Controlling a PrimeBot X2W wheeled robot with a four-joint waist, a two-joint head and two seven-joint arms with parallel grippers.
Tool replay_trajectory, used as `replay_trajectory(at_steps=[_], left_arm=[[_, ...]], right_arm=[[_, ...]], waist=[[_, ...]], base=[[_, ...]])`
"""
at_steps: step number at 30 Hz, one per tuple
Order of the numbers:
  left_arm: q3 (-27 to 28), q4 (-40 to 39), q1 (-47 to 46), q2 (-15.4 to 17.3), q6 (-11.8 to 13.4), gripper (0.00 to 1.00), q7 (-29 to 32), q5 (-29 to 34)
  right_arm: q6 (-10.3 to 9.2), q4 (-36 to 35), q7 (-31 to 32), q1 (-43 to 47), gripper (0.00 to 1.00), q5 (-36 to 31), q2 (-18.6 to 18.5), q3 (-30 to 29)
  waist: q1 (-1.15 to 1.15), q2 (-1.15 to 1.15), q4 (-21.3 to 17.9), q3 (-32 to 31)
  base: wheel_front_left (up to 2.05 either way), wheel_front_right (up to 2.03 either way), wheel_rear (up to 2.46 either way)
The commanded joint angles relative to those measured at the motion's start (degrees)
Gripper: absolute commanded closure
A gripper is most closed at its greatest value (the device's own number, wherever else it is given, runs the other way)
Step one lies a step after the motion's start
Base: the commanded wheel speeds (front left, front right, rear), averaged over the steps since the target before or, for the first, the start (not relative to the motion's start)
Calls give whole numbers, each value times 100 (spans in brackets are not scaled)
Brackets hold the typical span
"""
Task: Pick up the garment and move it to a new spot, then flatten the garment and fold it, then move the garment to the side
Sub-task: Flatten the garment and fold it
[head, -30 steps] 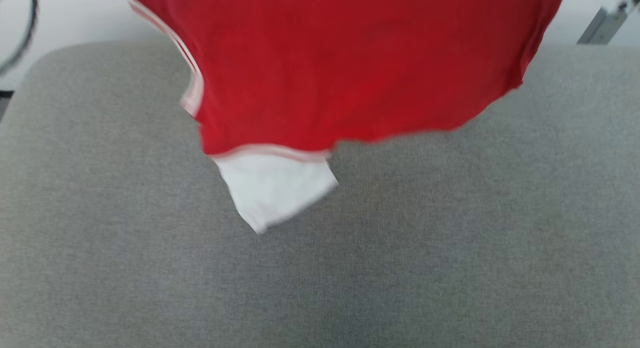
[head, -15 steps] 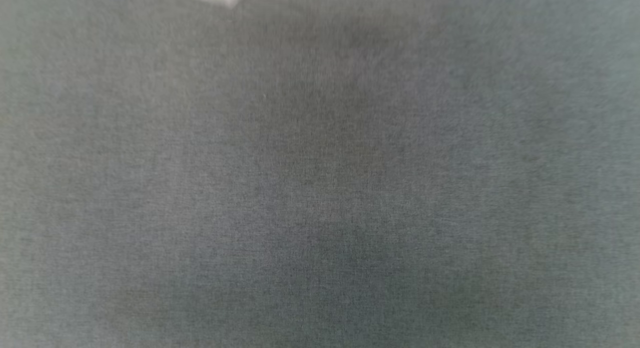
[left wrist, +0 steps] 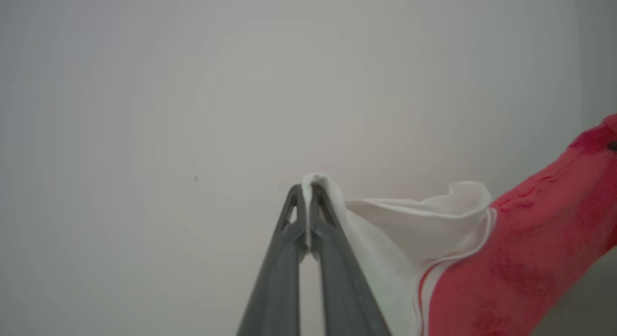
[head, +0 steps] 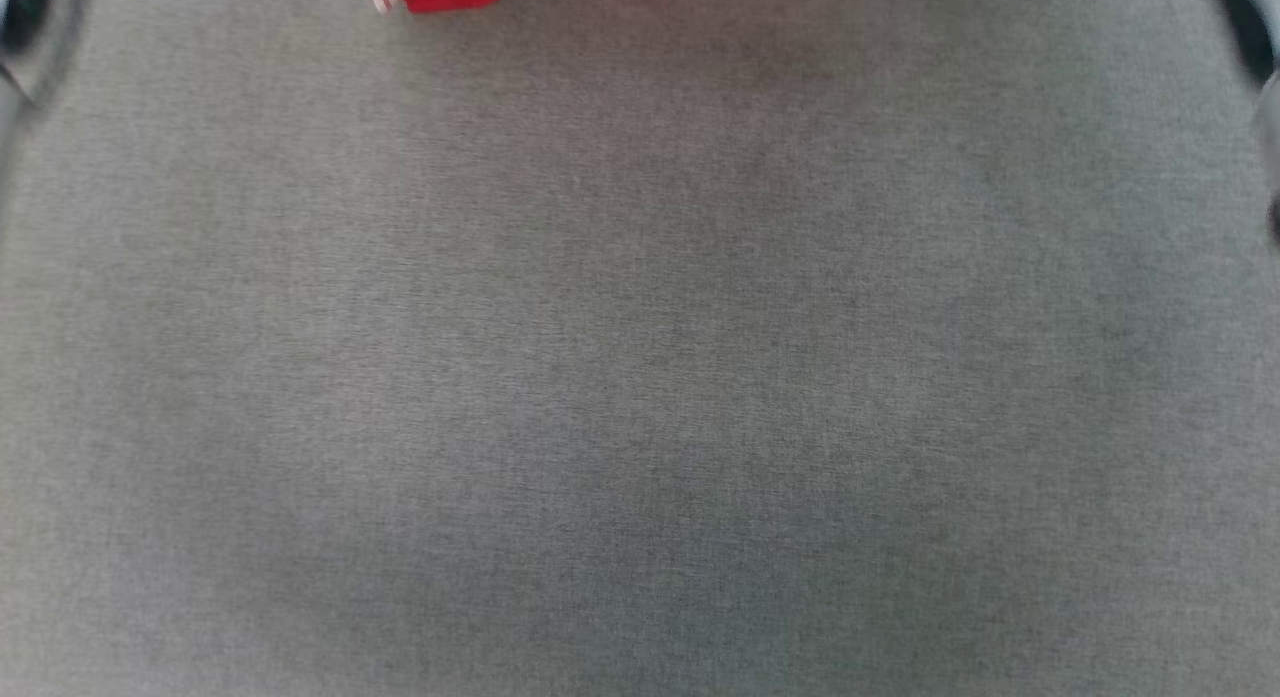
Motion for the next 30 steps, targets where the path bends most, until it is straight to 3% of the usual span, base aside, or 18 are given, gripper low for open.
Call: replay_trajectory(at_steps=[1,6,11,16,26,28,29,30], left_arm=[[-96,34,206,-11,-27,100,82,-101],[-582,-136,941,123,-34,100,939,-878],[-762,-573,1821,344,-29,100,2003,-1833],[-897,-1403,2819,778,322,100,2819,-2348],[-1041,-3630,4942,1766,1793,100,3543,-3170],[-1058,-3852,5141,1844,1938,100,3537,-3236],[-1094,-4232,5538,1979,2225,100,3521,-3375],[-1128,-4404,5719,2063,2358,100,3530,-3404]], right_arm=[[-14,-4,77,224,100,187,8,45],[-14,-331,843,1058,100,1048,-60,494],[-14,-1198,1855,2032,100,2173,-342,808],[-13,-2358,2743,3068,100,2953,-812,977],[-10,-4540,3948,5141,100,3367,-1732,702],[-10,-4732,4077,5324,100,3378,-1818,636],[-10,-5130,4283,5674,100,3429,-1964,511],[-10,-5291,4378,5855,100,3435,-2034,424]], waist=[[0,0,35,-56],[0,0,66,-231],[0,0,59,-427],[0,0,30,-609],[0,0,-63,-883],[0,0,-67,-894],[0,0,-72,-912],[0,0,-74,-914]], base=[[0,0,0],[0,0,0],[0,0,0],[0,0,0],[0,0,0],[0,0,0],[0,0,0],[0,0,0]])
